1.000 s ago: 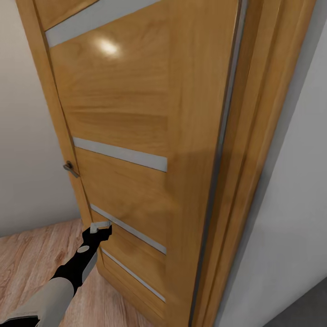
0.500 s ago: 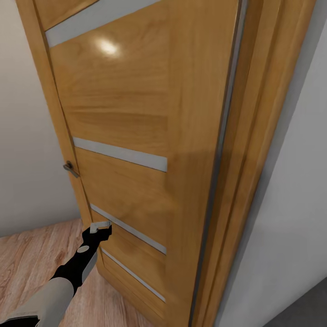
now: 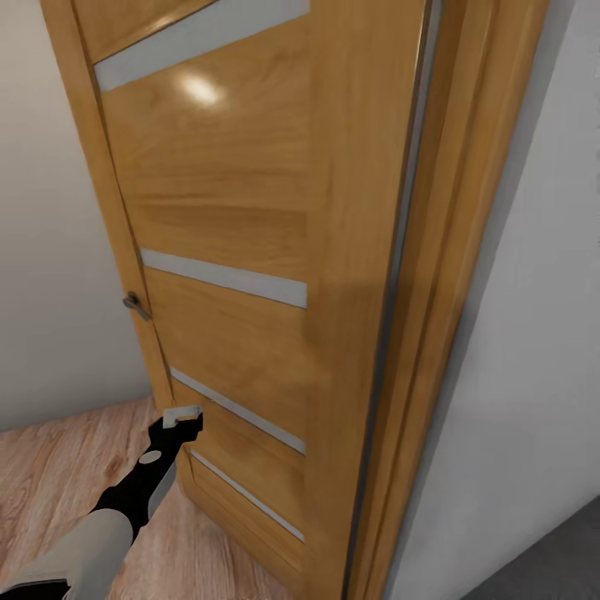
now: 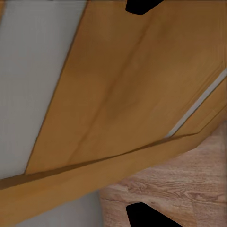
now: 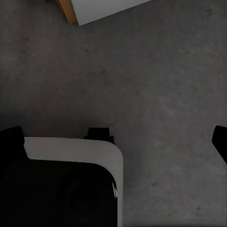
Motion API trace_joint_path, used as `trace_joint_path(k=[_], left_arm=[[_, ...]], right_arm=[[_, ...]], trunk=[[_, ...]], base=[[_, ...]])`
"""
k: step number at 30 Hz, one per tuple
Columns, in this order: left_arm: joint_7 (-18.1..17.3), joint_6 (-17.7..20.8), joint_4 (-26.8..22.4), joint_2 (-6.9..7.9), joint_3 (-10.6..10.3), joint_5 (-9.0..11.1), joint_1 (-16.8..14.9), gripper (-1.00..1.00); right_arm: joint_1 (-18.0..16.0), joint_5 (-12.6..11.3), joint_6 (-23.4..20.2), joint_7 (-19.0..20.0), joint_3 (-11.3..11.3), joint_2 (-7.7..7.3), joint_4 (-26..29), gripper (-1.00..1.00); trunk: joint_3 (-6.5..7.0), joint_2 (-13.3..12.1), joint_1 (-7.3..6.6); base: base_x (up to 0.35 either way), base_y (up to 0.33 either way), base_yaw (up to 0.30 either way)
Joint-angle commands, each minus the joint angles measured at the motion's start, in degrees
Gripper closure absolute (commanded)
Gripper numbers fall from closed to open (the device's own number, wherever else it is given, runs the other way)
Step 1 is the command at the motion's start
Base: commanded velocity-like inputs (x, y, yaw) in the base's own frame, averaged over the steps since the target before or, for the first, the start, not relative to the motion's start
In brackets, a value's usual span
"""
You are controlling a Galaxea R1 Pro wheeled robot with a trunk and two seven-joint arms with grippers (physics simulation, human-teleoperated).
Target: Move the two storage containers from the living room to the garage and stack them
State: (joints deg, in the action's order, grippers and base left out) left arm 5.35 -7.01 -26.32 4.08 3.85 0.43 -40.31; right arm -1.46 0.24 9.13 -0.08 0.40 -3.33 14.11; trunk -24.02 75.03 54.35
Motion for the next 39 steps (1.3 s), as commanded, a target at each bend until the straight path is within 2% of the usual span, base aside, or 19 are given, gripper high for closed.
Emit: trace_joint_path(k=[1,7,18,27,39], left_arm=[[0.09,-0.16,0.05,0.24,0.02,0.07,-0.03,-1.00],[0.09,-0.19,0.07,0.59,0.02,0.10,-0.03,-1.00],[0.09,-0.20,0.05,0.66,0.02,0.10,-0.03,-1.00],[0.09,-0.20,0.05,0.67,0.02,0.10,-0.03,-1.00],[0.09,-0.19,0.05,0.67,0.02,0.10,-0.03,-1.00]], right_arm=[[-0.03,0.02,0.19,-0.01,0.04,-0.01,-0.05,-1.00],[-0.03,0.02,0.19,-0.01,0.04,-0.01,-0.05,-1.00],[-0.03,0.02,0.18,-0.01,0.04,-0.01,-0.05,-1.00],[-0.03,0.02,0.19,-0.01,0.04,-0.01,-0.05,-1.00],[-0.03,0.02,0.19,-0.01,0.04,-0.01,-0.05,-1.00]], trunk=[[-0.06,0.03,-0.01],[-0.04,0.03,-0.01],[0.18,0.03,-0.01],[0.21,0.03,-0.01],[0.22,0.03,-0.01]], base=[[-0.024,0.000,0.000],[-0.011,0.000,-0.029],[-0.001,0.000,-0.167],[0.005,0.000,-0.028],[0.144,0.000,-0.001]])
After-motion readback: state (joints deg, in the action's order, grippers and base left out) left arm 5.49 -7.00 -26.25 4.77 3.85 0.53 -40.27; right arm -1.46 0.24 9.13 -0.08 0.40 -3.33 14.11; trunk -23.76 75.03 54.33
